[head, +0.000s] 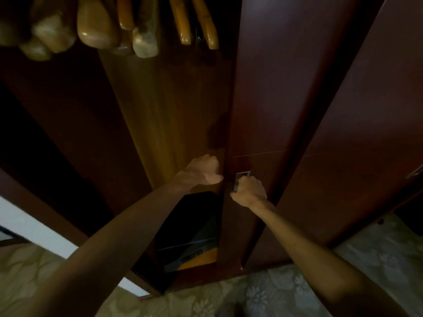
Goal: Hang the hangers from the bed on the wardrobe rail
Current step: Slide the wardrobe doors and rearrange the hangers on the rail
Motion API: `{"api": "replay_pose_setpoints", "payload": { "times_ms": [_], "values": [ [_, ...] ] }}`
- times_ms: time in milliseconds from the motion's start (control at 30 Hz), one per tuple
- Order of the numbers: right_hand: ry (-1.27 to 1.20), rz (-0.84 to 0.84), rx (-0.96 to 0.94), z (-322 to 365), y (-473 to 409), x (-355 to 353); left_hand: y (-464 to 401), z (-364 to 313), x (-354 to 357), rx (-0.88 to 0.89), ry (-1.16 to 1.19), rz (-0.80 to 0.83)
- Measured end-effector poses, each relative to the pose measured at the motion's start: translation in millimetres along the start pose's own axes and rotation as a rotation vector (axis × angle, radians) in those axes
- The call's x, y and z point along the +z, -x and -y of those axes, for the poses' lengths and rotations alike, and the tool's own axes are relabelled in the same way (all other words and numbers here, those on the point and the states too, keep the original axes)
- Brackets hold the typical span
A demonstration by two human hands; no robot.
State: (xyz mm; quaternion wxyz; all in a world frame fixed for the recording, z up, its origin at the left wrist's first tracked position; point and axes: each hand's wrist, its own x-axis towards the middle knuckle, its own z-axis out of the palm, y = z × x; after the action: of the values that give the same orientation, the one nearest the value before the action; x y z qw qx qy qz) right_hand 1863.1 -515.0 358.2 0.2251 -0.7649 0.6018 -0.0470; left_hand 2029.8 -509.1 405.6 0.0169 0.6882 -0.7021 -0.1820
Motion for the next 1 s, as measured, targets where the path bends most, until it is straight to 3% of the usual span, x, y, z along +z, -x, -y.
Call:
{"api": "replay_pose_setpoints", "payload": {
  "times_ms": [367,1000],
  "values": [
    [0.091,0.034,-0.140,72,25,32,64,51,-8,-0.098,-0.026,-0.091],
    [0.087,0.138,-0.267,189,51,82,140,160,-8,-0.406,0.291,-0.076]
  ]
}}
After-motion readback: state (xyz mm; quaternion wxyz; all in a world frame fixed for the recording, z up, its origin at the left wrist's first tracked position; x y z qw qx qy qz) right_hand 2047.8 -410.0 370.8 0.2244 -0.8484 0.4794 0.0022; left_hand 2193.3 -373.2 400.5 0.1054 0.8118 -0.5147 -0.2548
